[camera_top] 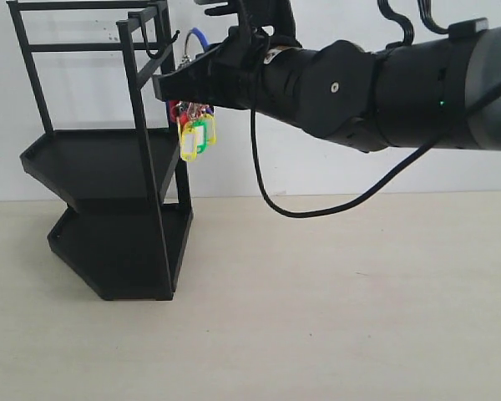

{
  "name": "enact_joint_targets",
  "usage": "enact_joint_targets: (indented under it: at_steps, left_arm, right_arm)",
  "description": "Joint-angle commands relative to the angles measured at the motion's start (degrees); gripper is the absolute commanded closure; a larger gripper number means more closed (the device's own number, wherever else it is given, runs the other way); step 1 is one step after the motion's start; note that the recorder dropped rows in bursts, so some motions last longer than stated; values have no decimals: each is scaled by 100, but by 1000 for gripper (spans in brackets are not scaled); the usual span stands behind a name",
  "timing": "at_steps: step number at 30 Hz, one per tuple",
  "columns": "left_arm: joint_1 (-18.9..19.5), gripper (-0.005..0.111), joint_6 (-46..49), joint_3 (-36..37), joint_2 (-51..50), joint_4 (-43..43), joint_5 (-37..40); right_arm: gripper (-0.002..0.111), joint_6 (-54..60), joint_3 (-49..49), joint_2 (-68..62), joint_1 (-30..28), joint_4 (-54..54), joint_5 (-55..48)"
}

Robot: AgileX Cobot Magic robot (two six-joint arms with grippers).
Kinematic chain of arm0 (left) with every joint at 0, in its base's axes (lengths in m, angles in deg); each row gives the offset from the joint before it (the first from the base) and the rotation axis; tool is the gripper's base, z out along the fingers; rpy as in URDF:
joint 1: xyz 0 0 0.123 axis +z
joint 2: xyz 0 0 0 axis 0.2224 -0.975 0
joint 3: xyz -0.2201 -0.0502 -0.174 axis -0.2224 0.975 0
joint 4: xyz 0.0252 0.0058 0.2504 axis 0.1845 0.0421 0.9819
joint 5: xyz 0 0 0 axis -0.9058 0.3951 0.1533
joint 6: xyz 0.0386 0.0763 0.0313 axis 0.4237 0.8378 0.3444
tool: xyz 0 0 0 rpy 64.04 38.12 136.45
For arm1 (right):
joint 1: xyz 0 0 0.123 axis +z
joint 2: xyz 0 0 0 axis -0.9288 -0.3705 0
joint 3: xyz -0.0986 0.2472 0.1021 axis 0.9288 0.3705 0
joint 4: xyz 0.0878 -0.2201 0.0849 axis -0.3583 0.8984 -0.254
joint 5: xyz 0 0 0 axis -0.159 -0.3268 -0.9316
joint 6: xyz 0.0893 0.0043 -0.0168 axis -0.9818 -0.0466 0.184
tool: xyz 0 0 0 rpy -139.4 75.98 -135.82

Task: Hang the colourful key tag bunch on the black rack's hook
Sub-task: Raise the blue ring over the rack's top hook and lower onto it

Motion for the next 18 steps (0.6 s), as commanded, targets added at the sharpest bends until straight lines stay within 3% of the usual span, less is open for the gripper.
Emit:
enact_joint_targets:
  at_steps: [1,18]
  left_arm:
    - [-4,102,20,-8,12,28,-45]
    - [-4,102,20,-8,12,28,-45]
  right_arm:
    - [108,21,-94,37,11,-2,305]
    - [108,182,-506,-370,200,23,29]
